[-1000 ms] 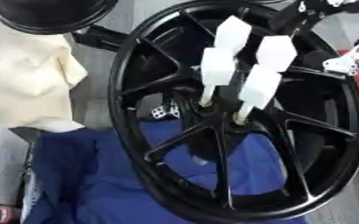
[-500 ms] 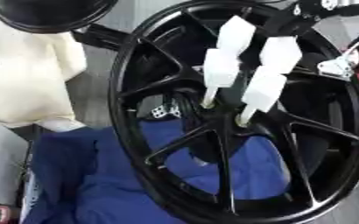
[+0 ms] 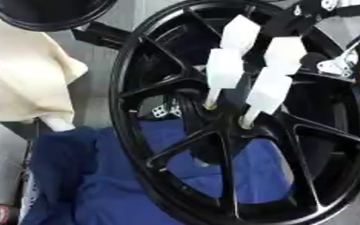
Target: Pull the pin out of the wheel hub.
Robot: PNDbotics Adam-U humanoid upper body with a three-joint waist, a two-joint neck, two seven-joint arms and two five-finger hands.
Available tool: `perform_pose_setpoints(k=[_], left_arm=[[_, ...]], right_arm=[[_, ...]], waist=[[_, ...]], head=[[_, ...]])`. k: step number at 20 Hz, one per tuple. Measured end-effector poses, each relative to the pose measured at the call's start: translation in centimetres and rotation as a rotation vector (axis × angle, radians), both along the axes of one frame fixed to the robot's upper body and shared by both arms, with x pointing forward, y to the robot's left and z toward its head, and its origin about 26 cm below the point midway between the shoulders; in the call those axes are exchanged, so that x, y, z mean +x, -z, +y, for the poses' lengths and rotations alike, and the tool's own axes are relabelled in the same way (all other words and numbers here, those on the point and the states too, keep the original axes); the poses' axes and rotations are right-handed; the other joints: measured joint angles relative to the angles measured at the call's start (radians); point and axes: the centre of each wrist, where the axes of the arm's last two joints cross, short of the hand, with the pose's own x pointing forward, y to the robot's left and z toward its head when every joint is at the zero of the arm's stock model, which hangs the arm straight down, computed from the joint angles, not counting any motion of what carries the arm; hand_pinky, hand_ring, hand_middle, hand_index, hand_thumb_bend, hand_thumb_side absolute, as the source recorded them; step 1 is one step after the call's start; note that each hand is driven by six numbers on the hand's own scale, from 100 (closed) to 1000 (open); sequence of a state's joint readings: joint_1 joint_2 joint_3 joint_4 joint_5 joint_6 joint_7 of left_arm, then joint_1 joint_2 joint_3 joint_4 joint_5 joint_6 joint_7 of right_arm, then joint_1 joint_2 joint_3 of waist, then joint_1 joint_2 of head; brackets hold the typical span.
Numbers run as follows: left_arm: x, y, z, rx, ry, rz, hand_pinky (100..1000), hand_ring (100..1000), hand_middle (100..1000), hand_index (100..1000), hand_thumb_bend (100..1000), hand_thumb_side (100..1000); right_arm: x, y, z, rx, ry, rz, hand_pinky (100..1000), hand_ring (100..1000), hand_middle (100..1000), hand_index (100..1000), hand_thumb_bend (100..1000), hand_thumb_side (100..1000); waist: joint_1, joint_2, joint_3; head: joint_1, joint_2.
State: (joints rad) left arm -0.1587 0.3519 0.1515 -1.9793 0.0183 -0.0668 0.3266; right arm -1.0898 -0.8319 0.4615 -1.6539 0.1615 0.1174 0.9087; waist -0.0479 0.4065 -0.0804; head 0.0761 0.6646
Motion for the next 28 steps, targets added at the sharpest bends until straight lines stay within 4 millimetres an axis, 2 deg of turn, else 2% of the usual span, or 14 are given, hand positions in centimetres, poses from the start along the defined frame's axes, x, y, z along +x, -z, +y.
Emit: perform_pose_setpoints(k=[9,20,28], left_arm=[[0.00,0.01,-0.02,-0.002,0.005,0.002,764,830,744,798,100,781],[0.14,-0.06,-0.33,-0.008,0.020,-0.006,765,831,744,797,100,780],[0.15,-0.09,-0.35,-0.007,0.022,-0.007,765,831,745,797,100,780]], right_arm=[[0.10,0.08,-0.02,0.006,-0.005,0.008,878,925,906,974,100,168],[0.20,0.41,0.36,0.003,-0.017,0.021,865,907,868,955,100,196],[0.65,0.74,0.44,0.002,-0.008,0.032,831,851,806,926,100,151]], waist=[[-0.001,0.013,0.002],[0.010,0.025,-0.009],[0.014,0.027,-0.011]], head=[[0.000,-0.004],[0.000,-0.005],[-0.001,-0.008]])
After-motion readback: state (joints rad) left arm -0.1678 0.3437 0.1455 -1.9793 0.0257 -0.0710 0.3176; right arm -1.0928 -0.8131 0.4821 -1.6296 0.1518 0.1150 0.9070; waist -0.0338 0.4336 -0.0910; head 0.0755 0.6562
